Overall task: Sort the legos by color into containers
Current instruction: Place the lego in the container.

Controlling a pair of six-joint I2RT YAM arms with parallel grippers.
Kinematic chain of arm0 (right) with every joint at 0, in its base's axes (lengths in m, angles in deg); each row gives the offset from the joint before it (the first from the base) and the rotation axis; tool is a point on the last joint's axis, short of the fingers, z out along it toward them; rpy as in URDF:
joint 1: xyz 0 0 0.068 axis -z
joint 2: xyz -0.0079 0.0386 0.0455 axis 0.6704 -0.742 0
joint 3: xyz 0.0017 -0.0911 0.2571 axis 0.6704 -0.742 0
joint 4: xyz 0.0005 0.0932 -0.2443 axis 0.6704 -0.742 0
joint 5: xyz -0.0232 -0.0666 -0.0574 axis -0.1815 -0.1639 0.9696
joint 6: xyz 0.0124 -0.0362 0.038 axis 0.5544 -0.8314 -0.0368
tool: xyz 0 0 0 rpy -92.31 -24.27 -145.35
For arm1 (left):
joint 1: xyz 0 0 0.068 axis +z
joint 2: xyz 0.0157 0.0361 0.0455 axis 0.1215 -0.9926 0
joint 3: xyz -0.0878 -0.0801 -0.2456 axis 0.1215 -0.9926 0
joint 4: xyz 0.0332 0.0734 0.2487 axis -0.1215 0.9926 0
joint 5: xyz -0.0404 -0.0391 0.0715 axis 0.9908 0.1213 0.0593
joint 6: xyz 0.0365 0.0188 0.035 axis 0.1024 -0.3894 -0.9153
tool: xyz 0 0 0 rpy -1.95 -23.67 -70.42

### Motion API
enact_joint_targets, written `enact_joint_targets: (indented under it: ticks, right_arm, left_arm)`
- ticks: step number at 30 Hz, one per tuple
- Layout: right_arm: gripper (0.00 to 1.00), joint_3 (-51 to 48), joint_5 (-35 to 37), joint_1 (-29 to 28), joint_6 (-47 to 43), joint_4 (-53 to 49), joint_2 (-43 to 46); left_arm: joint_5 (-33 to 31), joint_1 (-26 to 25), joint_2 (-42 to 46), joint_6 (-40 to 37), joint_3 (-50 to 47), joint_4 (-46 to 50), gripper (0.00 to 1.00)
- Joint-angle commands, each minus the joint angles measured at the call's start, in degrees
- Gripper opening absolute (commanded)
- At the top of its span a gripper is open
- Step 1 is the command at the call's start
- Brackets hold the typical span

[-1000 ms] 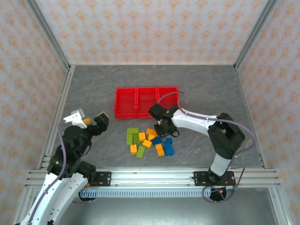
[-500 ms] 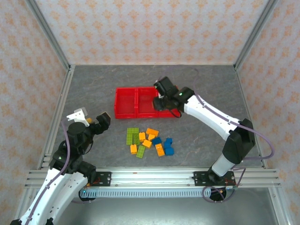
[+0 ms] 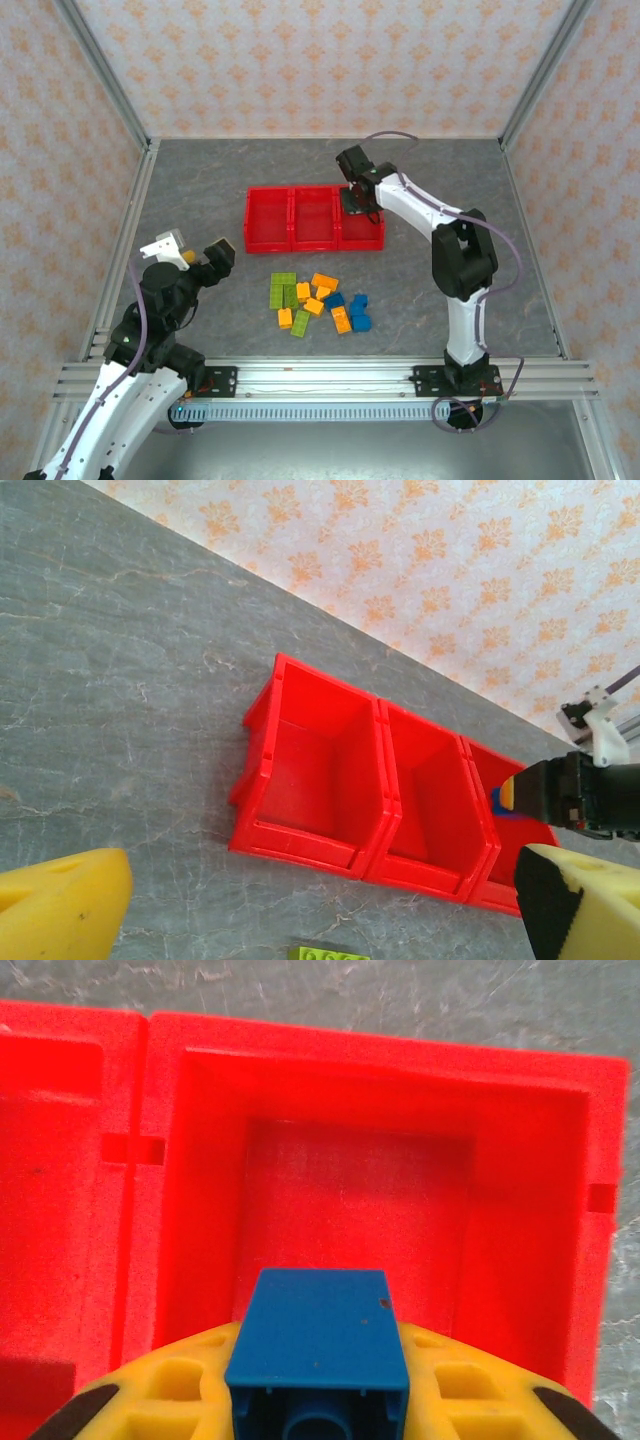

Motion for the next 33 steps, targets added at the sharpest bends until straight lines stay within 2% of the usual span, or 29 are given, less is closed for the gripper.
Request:
enact_joint_targets:
  ticks: [1,2,5,8,14,20,21,22,23,33]
  right_arm:
    - [0.23,2.28,0.38,-0.19,0.19,0.84,-0.32]
    - [0.26,2.29,0.58,-0.22,0.37,0.78,-0.64]
    - [0.47,2.12,1.67,-0.19,0.87,0.49,-1.01]
    - [0.58,2.2,2.56,-0.19,1.58,0.15,-0.37]
    - [0.67,2.99,0.95,-0.19,3.34,-0.96,3.68]
    - [0.69,1.59,-1.48,-0.28,6.3,-3.74,9.97]
    - [0.8,0.37,-2.02,-0.49,6.69,-3.92,11.54]
    - [0.94,-1.58,-2.3,-0.75,7.4,-3.8,13.29]
    - [1.0,-3.47,-2.34,-1.09,7.82,-3.7,14.91]
    - [1.0,-25.22,-4.79,-5.5,17.0,-5.35,30.85]
  left_arm:
    - [-0.11,-0.15,0.57,-1.33,-0.14,-1.71,0.99]
    - [-0.24,-0.15,0.64,-1.37,-0.17,-1.8,0.99]
    - [-0.42,-0.15,0.87,-1.3,-0.21,-1.88,0.99]
    - [-0.49,-0.08,1.47,-1.29,-0.39,-2.05,0.99]
    - [-0.24,-0.05,1.98,-1.24,-0.61,-2.45,0.99]
    - [0.1,0.11,2.05,-1.35,-0.61,-2.65,0.99]
    - [0.54,0.1,2.17,-1.62,-0.7,-2.92,0.99]
    - [1.31,0.18,2.41,-2.02,-0.85,-3.29,0.99]
    - [1.95,0.2,2.74,-2.16,-1.02,-3.62,0.99]
    - [4.0,0.2,5.02,-2.23,-2.46,-5.74,0.99]
